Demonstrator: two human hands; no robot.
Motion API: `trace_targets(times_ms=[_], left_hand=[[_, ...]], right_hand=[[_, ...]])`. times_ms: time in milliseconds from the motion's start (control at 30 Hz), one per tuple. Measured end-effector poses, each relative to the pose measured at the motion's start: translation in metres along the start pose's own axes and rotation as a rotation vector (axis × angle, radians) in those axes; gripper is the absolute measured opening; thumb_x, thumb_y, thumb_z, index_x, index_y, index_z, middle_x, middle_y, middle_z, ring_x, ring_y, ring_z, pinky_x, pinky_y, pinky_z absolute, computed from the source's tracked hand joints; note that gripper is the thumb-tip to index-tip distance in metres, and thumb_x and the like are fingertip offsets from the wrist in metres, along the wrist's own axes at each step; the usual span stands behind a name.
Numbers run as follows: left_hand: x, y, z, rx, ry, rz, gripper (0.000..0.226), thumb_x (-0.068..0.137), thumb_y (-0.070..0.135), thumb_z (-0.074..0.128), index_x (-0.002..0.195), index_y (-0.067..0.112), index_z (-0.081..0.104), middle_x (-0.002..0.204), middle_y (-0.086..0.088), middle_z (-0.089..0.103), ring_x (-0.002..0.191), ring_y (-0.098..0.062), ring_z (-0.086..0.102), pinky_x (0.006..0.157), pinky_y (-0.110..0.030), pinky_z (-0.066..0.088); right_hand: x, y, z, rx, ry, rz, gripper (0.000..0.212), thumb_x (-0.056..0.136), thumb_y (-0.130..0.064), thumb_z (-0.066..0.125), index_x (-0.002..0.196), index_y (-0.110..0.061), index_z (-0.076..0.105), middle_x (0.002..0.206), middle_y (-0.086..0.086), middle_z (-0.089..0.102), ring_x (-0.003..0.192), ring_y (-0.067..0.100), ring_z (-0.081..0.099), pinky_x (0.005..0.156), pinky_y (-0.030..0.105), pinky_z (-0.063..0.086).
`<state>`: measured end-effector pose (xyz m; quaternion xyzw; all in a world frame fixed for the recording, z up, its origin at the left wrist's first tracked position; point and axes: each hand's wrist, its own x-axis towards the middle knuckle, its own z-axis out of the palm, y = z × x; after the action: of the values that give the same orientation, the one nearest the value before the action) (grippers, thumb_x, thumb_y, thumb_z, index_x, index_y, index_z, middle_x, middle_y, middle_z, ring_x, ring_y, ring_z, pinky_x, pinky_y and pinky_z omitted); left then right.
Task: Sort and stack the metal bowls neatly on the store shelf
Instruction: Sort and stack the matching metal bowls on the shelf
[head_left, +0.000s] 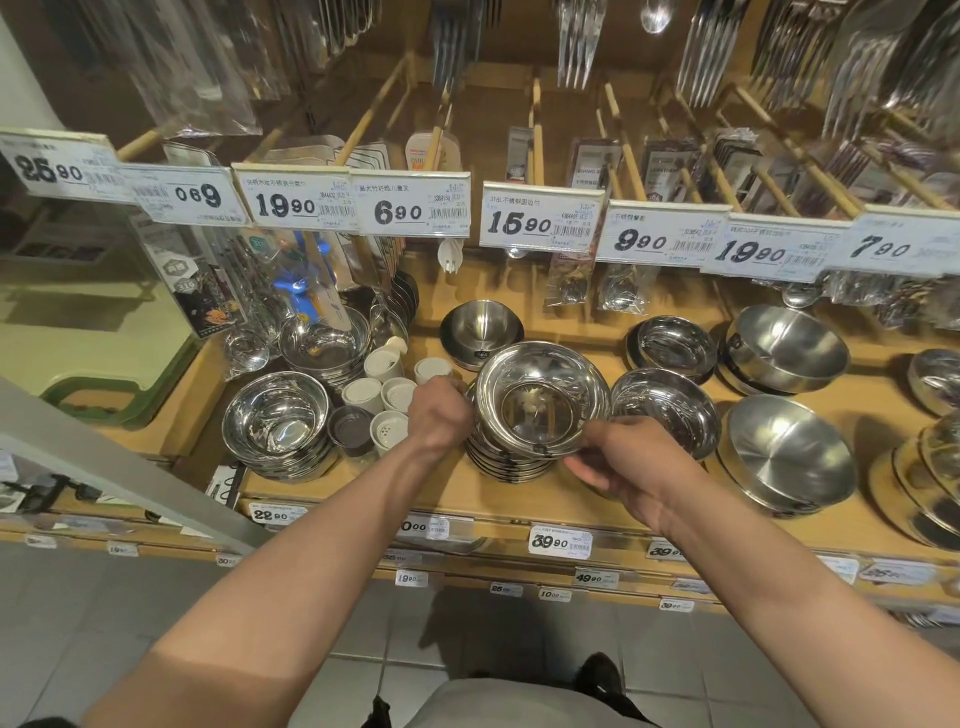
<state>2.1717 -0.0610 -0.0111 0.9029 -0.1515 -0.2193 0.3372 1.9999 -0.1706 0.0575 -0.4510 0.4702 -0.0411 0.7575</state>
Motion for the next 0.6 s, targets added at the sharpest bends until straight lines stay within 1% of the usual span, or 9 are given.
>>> trace_targets(times_ms=[33,100,167,267,367,533,600], left_hand=[[-0.0006,0.0001,-0.0004,-0.002,0.001,0.002,0.02,0.09,0.007,0.057,0.095,0.008,0.077,0.1,-0.015,0.074,0.097,-0.032,0.068,0.079,-0.034,0.052],[-0.0014,0.0008,-0.0009,-0.011,0.007,0.002,0.017,0.087,0.003,0.058,0.082,0.009,0.073,0.096,-0.016,0.075,0.095,-0.033,0.068,0.077,-0.035,0.052],[-0.0013,0.0018,-0.001,-0.014,0.014,-0.009,0.018,0.087,0.002,0.058,0.075,0.012,0.068,0.095,-0.017,0.074,0.094,-0.033,0.068,0.076,-0.035,0.051],[-0.0001,0.004,-0.0002,-0.006,0.047,-0.042,0.017,0.09,0.004,0.057,0.082,0.008,0.072,0.096,-0.017,0.074,0.09,-0.031,0.067,0.07,-0.031,0.045],[0.0001,0.0046,0.0015,-0.003,0.078,-0.048,0.018,0.089,0.002,0.056,0.087,0.002,0.074,0.095,-0.018,0.073,0.092,-0.033,0.068,0.07,-0.031,0.044],[0.0012,0.0068,0.0005,0.006,0.096,-0.028,0.016,0.086,0.002,0.057,0.081,0.0,0.073,0.09,-0.018,0.073,0.089,-0.033,0.068,0.069,-0.031,0.047],[0.0023,0.0078,-0.0008,0.018,0.093,-0.026,0.017,0.086,0.001,0.057,0.078,0.003,0.072,0.089,-0.018,0.074,0.089,-0.032,0.069,0.068,-0.03,0.046]], right_hand=[[-0.0005,-0.0002,0.0004,-0.001,0.002,0.002,0.021,0.091,0.009,0.056,0.112,0.012,0.059,0.103,0.022,0.068,0.064,0.016,0.069,0.071,0.028,0.057],[-0.0017,-0.0008,0.0007,-0.002,0.002,0.008,0.021,0.092,0.008,0.057,0.113,0.012,0.059,0.107,0.023,0.068,0.068,0.017,0.069,0.069,0.027,0.059],[-0.003,-0.0008,0.0003,0.001,-0.004,0.012,0.02,0.092,0.008,0.057,0.112,0.011,0.059,0.106,0.022,0.068,0.065,0.016,0.07,0.068,0.027,0.06],[-0.004,0.0007,-0.0014,0.0,-0.007,0.011,0.019,0.091,0.009,0.057,0.109,0.011,0.06,0.101,0.021,0.069,0.06,0.014,0.07,0.07,0.027,0.058],[-0.004,0.0018,-0.0037,-0.004,0.002,0.009,0.021,0.091,0.01,0.057,0.112,0.014,0.059,0.101,0.022,0.068,0.063,0.016,0.067,0.071,0.028,0.056],[-0.004,-0.0006,-0.0079,0.003,-0.002,0.01,0.018,0.091,0.007,0.06,0.109,0.011,0.061,0.082,0.014,0.073,0.058,0.014,0.068,0.064,0.023,0.057],[-0.0035,-0.0018,-0.0084,0.014,0.002,0.007,0.019,0.091,0.007,0.06,0.11,0.01,0.06,0.088,0.016,0.073,0.058,0.014,0.07,0.065,0.025,0.057]])
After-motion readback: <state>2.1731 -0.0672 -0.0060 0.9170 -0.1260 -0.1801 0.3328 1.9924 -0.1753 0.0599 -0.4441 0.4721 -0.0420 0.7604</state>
